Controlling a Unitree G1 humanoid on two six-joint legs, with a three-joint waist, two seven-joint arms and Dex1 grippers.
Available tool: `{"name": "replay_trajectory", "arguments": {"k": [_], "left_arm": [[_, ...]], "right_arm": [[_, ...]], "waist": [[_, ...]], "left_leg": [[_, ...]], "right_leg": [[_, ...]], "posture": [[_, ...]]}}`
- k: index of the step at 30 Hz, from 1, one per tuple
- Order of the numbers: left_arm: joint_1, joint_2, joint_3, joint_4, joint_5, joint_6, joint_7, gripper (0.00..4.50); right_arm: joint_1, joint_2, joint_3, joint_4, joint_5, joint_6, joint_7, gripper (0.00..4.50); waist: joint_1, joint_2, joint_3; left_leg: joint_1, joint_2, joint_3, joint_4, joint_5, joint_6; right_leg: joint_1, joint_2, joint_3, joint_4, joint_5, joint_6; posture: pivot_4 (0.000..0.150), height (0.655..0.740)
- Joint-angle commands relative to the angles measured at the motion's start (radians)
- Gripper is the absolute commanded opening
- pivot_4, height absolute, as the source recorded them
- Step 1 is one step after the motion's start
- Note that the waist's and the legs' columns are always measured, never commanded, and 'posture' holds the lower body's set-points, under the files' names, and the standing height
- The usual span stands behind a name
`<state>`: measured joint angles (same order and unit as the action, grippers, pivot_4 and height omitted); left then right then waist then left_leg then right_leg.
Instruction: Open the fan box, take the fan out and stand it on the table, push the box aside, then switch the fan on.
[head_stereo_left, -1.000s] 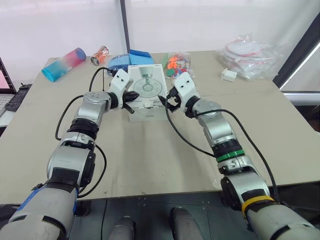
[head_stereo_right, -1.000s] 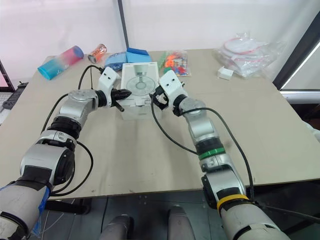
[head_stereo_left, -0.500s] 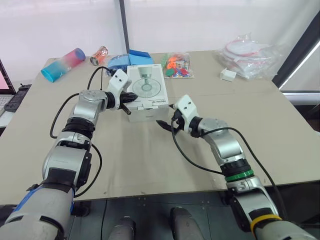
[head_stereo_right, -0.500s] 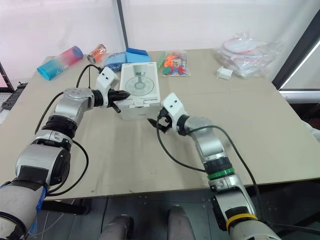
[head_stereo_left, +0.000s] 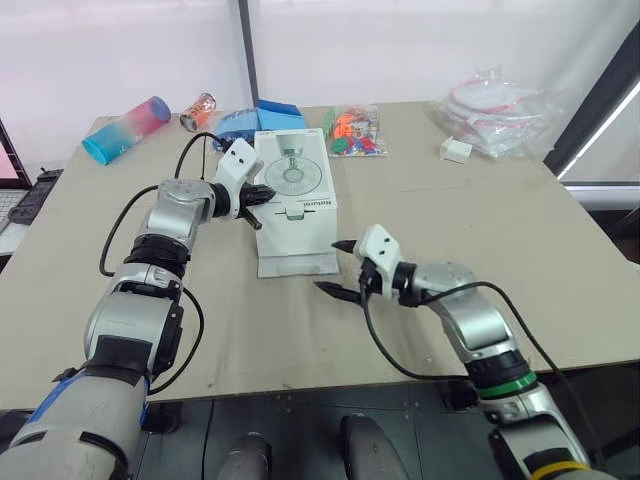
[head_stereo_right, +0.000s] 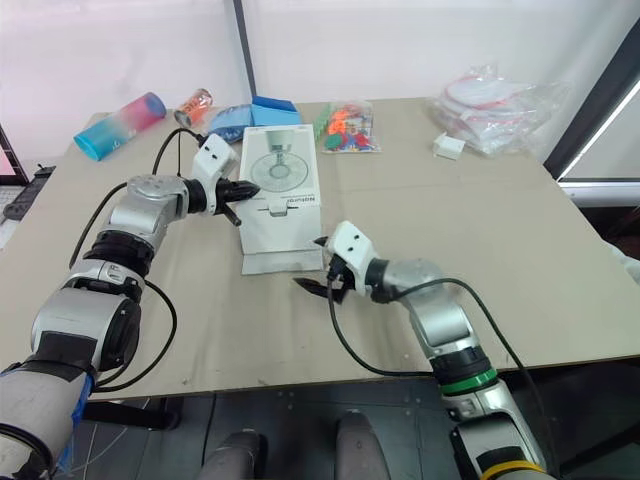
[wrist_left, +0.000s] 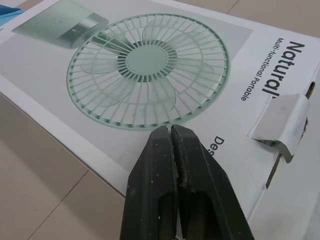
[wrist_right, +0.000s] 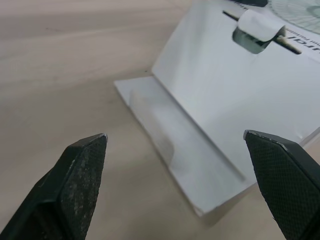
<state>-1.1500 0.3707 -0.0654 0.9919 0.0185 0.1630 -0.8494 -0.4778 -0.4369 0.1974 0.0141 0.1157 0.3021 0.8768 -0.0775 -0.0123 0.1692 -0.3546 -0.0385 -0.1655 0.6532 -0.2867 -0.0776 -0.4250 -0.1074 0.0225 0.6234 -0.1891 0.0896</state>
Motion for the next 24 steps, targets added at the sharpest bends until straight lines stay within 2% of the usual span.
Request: {"name": "replay_trajectory", "arguments": {"k": [1, 7, 16, 19, 24], "left_arm": [[-0.017, 0.014, -0.004, -0.011, 0.007, 0.004, -0.007, 0.14], [-0.02, 0.021, -0.004, -0.016, 0.01, 0.0, -0.015, 0.14], [-0.016, 0.026, -0.002, -0.025, 0.008, 0.002, -0.016, 0.14], [-0.01, 0.027, -0.003, -0.033, 0.009, 0.003, -0.016, 0.14], [-0.002, 0.036, -0.002, -0.046, 0.007, 0.009, -0.025, 0.14]], "right_arm": [[-0.027, 0.007, -0.029, 0.031, -0.02, -0.003, -0.065, 4.5], [-0.092, 0.051, -0.023, 0.168, -0.059, -0.05, -0.155, 4.5], [-0.143, 0.126, 0.0, 0.26, -0.063, -0.122, -0.146, 4.5], [-0.138, 0.133, -0.01, 0.24, -0.027, -0.135, -0.102, 4.5], [-0.099, 0.133, -0.057, 0.12, 0.116, -0.081, 0.004, 4.5]], "waist": [[-0.001, 0.0, 0.0], [-0.001, 0.0, 0.0], [-0.001, 0.0, 0.0], [-0.002, 0.0, 0.0], [-0.003, 0.0, 0.0]], "left_leg": [[0.0, 0.0, 0.0, 0.0, 0.0, 0.0], [0.0, 0.0, 0.0, 0.0, 0.0, 0.0], [0.0, 0.0, 0.0, 0.0, 0.0, 0.0], [0.0, 0.0, 0.0, 0.0, 0.0, 0.0], [0.0, 0.0, 0.0, 0.0, 0.0, 0.0]], "right_leg": [[0.0, 0.0, 0.0, 0.0, 0.0, 0.0], [0.0, 0.0, 0.0, 0.0, 0.0, 0.0], [0.0, 0.0, 0.0, 0.0, 0.0, 0.0], [0.0, 0.0, 0.0, 0.0, 0.0, 0.0], [0.0, 0.0, 0.0, 0.0, 0.0, 0.0]], "posture": [[0.15, 0.74], [0.15, 0.74], [0.15, 0.74], [0.15, 0.74], [0.15, 0.74]]}}
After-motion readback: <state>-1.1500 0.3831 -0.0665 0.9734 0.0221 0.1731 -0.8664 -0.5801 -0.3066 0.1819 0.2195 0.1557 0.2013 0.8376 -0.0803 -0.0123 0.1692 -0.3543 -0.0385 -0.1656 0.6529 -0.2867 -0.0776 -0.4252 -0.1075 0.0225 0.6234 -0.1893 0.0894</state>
